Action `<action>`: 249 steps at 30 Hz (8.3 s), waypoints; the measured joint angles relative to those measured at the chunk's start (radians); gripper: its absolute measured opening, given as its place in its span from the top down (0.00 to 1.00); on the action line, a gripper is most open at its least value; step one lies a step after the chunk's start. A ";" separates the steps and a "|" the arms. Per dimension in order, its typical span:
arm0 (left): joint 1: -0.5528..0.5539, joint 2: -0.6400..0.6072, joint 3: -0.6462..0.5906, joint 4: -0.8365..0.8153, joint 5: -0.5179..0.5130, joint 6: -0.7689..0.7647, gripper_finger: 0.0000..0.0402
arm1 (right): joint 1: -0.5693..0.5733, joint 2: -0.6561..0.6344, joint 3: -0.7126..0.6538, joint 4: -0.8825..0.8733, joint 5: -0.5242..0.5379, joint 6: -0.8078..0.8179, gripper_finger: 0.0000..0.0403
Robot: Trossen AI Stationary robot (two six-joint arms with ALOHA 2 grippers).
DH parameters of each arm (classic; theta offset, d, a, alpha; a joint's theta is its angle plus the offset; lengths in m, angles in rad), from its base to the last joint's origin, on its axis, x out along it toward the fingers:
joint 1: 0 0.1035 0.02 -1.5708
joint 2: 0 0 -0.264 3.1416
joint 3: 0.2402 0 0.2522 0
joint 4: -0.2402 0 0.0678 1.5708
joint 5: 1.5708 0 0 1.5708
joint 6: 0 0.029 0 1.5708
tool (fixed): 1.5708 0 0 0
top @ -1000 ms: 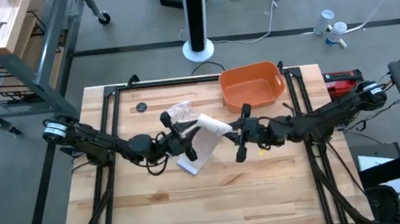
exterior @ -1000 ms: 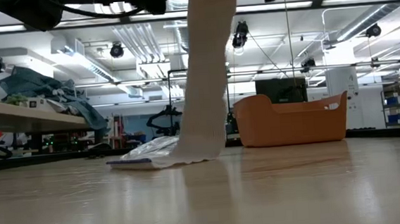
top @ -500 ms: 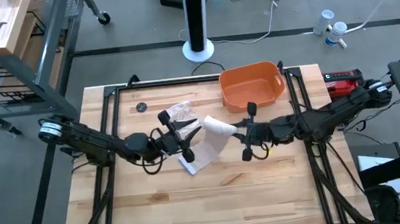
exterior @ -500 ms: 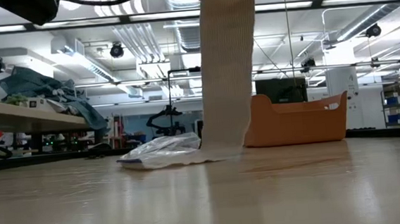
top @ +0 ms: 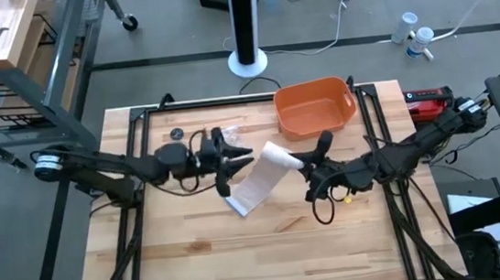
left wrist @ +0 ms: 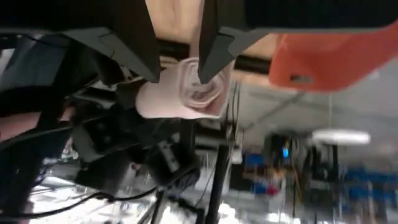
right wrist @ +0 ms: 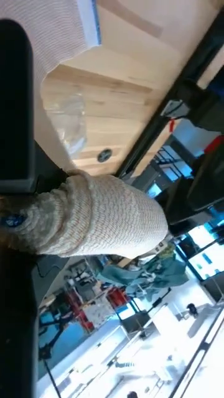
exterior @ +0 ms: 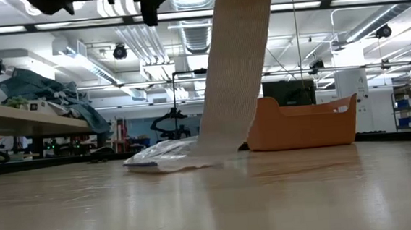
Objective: Roll bandage
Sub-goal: Roll the brown bandage
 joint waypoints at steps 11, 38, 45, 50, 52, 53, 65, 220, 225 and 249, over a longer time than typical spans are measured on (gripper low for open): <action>0.013 0.054 0.039 -0.119 0.202 0.029 0.72 | 0.088 0.007 0.000 -0.020 0.035 0.001 0.88; -0.002 0.256 0.186 0.025 0.180 0.109 0.77 | 0.111 0.005 -0.002 -0.040 0.042 0.100 0.88; -0.047 0.239 0.149 0.092 -0.003 0.353 0.96 | 0.110 -0.002 -0.002 -0.061 0.017 0.433 0.57; -0.066 0.242 0.145 0.101 -0.035 0.455 0.99 | 0.111 -0.014 -0.002 -0.070 0.017 0.540 0.41; -0.075 0.243 0.143 0.100 -0.038 0.495 0.99 | 0.111 -0.015 -0.002 -0.070 0.017 0.542 0.38; -0.080 0.243 0.143 0.101 -0.039 0.515 0.99 | 0.110 -0.017 -0.002 -0.071 0.018 0.548 0.37; -0.115 0.244 0.138 0.178 -0.157 0.579 1.00 | 0.105 -0.029 -0.002 -0.079 0.035 0.631 0.31; -0.057 -0.022 0.143 -0.388 -0.105 -0.005 0.59 | 0.149 0.242 0.125 0.154 0.325 -0.987 0.92; -0.049 0.007 0.143 -0.332 -0.024 0.015 0.58 | 0.164 0.243 0.127 0.173 0.337 -0.987 0.92; -0.060 0.149 0.142 -0.006 -0.011 0.303 0.97 | 0.175 0.228 0.127 0.188 0.335 -0.401 0.83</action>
